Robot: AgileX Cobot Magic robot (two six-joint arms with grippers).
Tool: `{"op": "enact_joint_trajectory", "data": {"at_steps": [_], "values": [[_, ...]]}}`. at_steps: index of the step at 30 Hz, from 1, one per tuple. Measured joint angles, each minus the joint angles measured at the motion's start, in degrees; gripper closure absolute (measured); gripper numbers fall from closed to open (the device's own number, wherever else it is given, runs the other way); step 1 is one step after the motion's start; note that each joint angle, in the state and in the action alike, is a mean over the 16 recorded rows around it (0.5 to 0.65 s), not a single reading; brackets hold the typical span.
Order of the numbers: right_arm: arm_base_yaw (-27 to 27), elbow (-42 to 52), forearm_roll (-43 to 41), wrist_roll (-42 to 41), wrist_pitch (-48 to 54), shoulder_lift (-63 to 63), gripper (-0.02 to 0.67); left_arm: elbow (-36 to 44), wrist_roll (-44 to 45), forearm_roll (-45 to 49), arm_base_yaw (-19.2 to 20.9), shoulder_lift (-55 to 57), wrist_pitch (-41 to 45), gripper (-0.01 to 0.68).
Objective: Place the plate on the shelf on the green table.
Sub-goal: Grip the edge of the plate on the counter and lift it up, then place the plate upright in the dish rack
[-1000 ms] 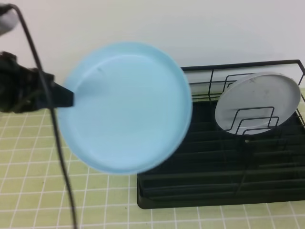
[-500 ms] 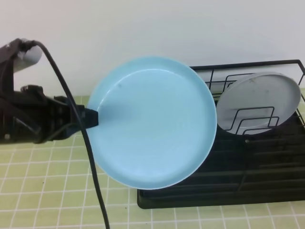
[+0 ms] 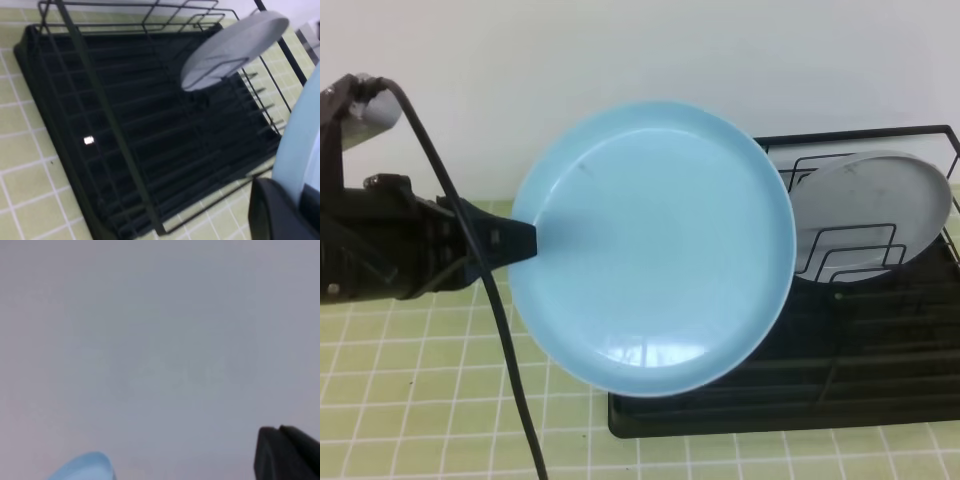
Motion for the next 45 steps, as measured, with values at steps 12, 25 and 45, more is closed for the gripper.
{"op": "enact_joint_trajectory", "data": {"at_steps": [12, 25, 45], "values": [[1.7, -21.6, -42.5, 23.2, 15.9, 28.3, 0.652, 0.1, 2.6, -0.5, 0.0, -0.2, 4.0, 0.673], [7.9, -35.6, -49.0, 39.4, 33.8, 47.9, 0.645, 0.1, 4.4, -0.8, 0.0, -0.2, 0.6, 0.673], [8.5, -35.8, -21.2, 29.7, 42.3, 60.4, 0.209, 0.1, 6.1, -3.2, 0.0, -0.2, 1.9, 0.673]]}}
